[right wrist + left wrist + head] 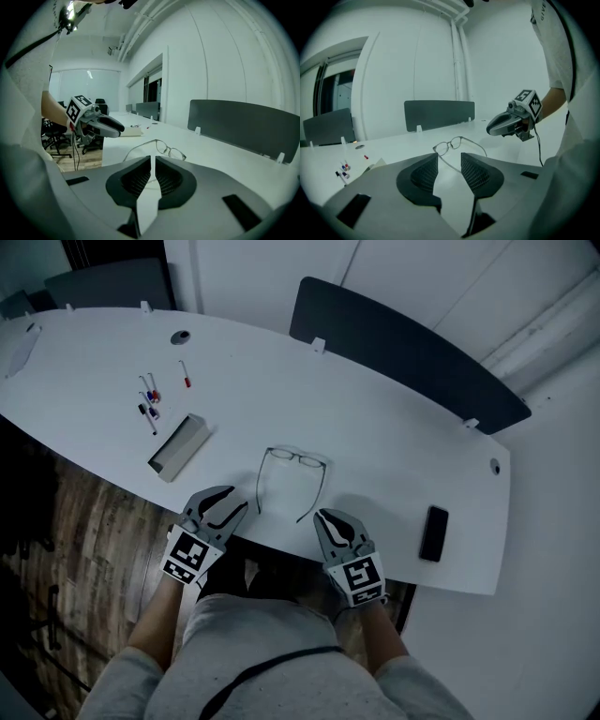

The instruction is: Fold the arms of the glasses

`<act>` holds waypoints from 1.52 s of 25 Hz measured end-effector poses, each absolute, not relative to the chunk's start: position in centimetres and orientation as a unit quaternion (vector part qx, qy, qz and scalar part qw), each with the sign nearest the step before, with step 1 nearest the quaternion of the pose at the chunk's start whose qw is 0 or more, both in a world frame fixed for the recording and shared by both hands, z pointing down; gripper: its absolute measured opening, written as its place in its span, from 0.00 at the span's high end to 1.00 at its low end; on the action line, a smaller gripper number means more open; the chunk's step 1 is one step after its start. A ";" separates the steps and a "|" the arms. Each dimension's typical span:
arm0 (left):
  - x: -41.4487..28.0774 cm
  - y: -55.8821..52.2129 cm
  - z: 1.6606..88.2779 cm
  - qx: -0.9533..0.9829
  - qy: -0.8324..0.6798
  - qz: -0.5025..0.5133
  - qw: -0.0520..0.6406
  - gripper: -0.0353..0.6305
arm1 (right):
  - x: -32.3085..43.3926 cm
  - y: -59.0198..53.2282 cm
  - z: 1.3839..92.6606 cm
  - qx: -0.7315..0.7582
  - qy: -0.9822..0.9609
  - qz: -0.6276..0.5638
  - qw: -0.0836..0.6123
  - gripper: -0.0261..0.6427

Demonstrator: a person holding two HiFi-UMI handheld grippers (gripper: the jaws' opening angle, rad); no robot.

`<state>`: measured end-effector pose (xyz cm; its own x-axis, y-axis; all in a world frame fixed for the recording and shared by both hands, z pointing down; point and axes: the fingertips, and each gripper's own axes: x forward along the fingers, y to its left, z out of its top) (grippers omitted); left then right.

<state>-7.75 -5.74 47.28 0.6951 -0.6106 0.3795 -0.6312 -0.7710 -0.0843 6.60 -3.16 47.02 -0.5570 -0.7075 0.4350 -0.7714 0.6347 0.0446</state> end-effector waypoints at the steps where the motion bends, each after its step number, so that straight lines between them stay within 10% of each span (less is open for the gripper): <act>1: -7.6 -6.2 47.8 0.921 -0.327 0.212 0.016 0.72 | 7.0 -3.5 47.4 0.425 -0.875 0.073 0.221 0.93; 9: -5.3 -9.4 51.8 0.891 -0.187 0.374 -0.178 0.62 | 9.6 -6.4 49.8 0.440 -0.836 0.030 0.327 0.92; 21: -4.4 -14.1 54.2 0.848 -0.121 0.433 -0.283 0.62 | 9.8 -9.5 53.4 0.325 -0.771 -0.196 0.511 0.73; 38: -2.5 -14.3 54.4 0.822 -0.069 0.423 -0.375 0.62 | 8.1 -11.0 53.7 0.300 -0.741 -0.325 0.506 0.71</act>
